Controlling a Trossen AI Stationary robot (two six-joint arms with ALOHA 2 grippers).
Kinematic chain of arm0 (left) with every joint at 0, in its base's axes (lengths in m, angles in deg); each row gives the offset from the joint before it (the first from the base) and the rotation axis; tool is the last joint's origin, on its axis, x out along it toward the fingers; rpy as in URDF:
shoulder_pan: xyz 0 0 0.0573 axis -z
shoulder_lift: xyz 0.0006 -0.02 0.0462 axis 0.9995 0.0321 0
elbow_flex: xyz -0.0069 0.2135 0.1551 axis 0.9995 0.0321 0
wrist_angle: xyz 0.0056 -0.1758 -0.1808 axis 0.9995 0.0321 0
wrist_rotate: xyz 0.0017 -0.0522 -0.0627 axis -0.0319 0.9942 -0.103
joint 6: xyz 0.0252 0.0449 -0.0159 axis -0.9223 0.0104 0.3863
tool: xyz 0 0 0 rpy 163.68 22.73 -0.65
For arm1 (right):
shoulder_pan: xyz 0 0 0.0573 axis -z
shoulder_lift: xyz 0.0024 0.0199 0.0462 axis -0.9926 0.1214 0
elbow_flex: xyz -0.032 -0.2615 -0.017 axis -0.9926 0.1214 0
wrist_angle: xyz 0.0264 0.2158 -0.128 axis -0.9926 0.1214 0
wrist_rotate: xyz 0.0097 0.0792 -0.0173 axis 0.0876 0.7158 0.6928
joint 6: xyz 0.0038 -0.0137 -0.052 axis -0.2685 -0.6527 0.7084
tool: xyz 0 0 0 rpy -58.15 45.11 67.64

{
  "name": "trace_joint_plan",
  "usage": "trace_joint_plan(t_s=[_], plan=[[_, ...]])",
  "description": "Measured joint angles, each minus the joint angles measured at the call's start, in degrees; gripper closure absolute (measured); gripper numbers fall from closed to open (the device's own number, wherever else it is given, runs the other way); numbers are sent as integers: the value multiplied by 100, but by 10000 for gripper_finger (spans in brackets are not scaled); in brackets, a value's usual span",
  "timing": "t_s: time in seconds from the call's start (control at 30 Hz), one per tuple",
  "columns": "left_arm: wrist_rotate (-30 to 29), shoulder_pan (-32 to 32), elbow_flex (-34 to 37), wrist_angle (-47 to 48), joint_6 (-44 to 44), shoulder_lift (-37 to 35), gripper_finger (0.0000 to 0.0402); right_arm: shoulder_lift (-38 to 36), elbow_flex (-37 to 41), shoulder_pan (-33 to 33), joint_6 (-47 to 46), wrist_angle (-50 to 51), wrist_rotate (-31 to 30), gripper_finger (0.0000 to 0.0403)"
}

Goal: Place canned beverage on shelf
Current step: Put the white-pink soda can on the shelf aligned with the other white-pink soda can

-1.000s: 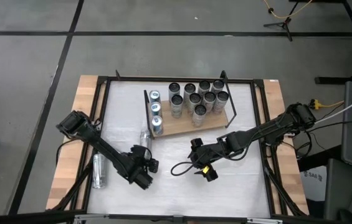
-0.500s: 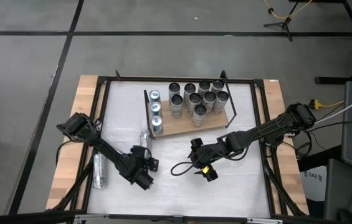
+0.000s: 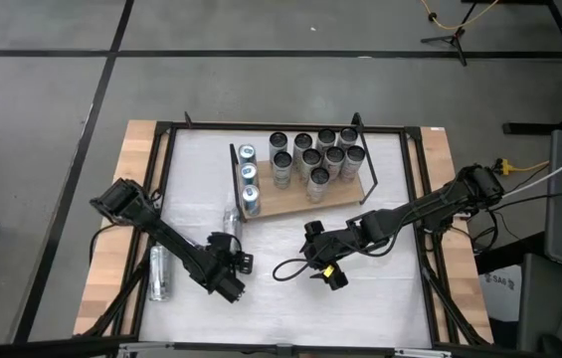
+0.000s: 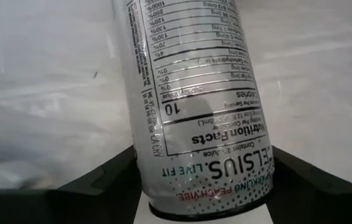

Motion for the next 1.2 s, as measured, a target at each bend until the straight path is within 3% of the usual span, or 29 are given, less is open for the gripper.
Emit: trace_joint_plan(t_s=[0.27, 0.67, 0.9, 1.2], plan=[[571, 33, 6, 67, -447, -642, 153, 0, 0, 0, 0, -4, 2, 59], [2427, -74, 7, 50, -1490, -1992, 155, 0, 0, 1, 0, -547, 0, 59], [3883, -267, 7, 48, -1505, -2415, 153, 0, 0, 0, 0, -1136, 0, 59], [6558, -672, 7, -84, -1776, -2371, 152, 0, 0, 1, 0, -1168, 0, 59]])
